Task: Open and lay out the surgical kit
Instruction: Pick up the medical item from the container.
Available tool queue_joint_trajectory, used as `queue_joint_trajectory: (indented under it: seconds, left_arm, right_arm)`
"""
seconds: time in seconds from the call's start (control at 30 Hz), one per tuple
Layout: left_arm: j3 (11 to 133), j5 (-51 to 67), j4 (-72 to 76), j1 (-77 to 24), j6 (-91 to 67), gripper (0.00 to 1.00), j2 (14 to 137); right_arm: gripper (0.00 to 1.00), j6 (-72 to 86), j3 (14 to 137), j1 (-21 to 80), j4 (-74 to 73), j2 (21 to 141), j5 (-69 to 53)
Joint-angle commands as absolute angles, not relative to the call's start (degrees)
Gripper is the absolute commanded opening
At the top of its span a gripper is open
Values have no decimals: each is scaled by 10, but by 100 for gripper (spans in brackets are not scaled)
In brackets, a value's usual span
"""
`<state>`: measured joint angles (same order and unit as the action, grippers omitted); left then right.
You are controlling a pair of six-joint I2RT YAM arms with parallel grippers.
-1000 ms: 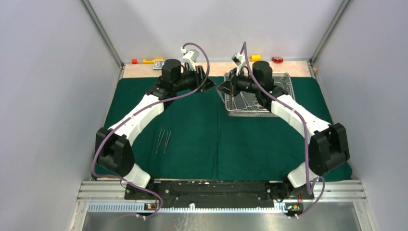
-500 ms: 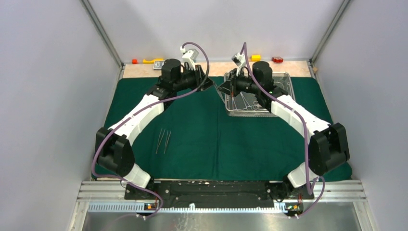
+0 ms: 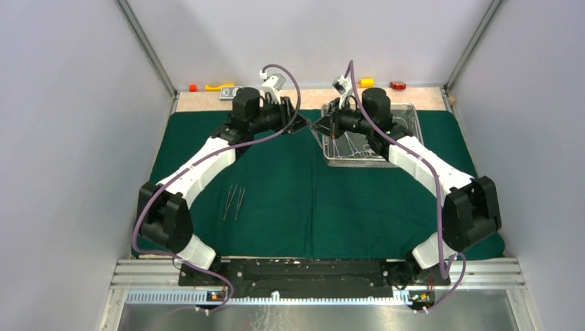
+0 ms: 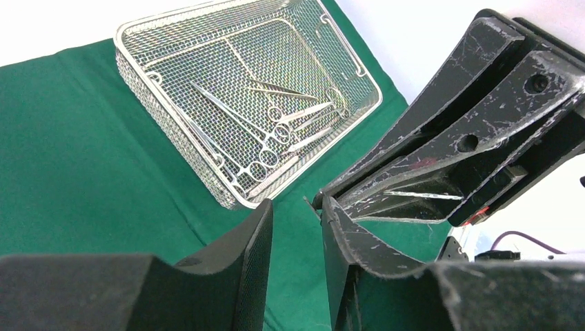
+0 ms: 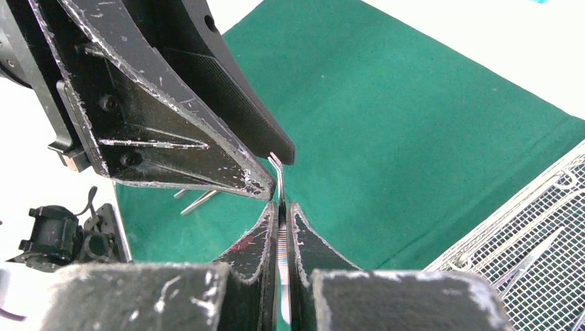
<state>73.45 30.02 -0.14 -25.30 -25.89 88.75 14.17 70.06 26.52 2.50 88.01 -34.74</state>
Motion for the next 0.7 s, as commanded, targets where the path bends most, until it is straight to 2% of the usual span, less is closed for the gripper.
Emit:
queue_joint_trajectory:
  seconds: [0.0,0.2,0.67]
  left_arm:
    - [723,309,32,-256,-262,38,858]
    - [714,308,40,-255,-260,33,853]
    - [745,310,44,-255,-276,29,883]
  right_arm:
    - [0,141,707,269,45,859,-346]
    - [0,140,707,269,43,859,-346]
    - [0,145,705,269,49,865,-356]
